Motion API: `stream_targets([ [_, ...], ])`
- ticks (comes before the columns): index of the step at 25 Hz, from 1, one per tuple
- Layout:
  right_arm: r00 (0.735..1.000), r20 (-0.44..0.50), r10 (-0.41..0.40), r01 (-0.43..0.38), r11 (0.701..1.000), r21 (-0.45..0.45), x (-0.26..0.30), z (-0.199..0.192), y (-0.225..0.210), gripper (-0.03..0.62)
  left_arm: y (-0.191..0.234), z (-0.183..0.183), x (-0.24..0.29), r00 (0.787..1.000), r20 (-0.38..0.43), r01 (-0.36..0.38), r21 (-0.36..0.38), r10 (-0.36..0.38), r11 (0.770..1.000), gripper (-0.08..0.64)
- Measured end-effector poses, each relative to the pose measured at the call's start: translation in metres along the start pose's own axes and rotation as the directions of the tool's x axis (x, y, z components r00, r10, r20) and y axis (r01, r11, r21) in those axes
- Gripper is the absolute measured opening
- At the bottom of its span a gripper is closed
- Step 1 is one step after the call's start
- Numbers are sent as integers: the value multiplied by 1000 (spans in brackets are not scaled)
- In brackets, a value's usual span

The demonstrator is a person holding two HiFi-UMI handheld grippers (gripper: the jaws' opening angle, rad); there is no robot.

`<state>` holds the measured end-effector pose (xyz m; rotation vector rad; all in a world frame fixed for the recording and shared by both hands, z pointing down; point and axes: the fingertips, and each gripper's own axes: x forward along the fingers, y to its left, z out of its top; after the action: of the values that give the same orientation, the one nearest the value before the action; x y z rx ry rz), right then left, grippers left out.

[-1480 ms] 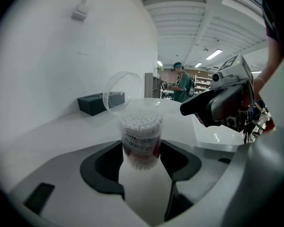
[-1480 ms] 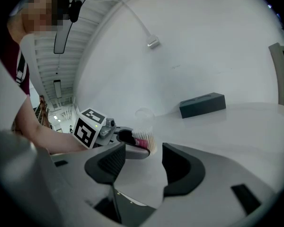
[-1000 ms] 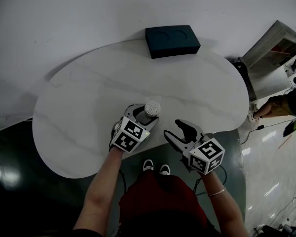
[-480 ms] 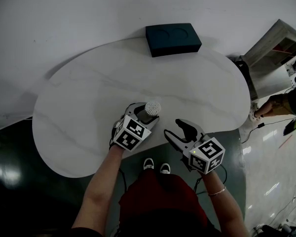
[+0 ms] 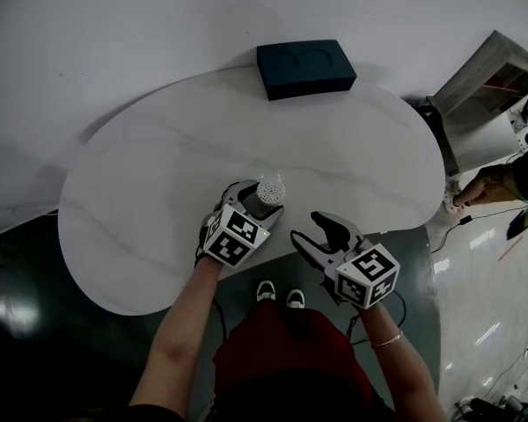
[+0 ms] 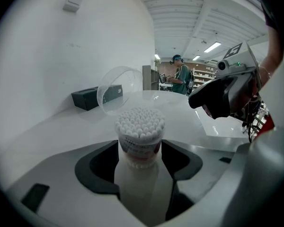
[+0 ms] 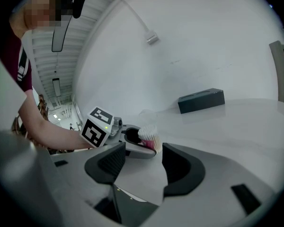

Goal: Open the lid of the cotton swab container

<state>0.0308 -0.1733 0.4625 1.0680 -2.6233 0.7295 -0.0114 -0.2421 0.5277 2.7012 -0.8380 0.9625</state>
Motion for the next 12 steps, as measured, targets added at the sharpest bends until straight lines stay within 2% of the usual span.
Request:
stream_targets([
  [7, 1000, 0, -2, 2, 1000, -7, -4, -2, 2, 253, 2, -2, -4, 1000, -2, -28, -48, 28, 998, 305],
  [12, 1000, 10, -7, 7, 1000, 4, -10, -3, 0, 253, 0, -11, -15, 998, -3, -66, -92, 66, 994, 307],
])
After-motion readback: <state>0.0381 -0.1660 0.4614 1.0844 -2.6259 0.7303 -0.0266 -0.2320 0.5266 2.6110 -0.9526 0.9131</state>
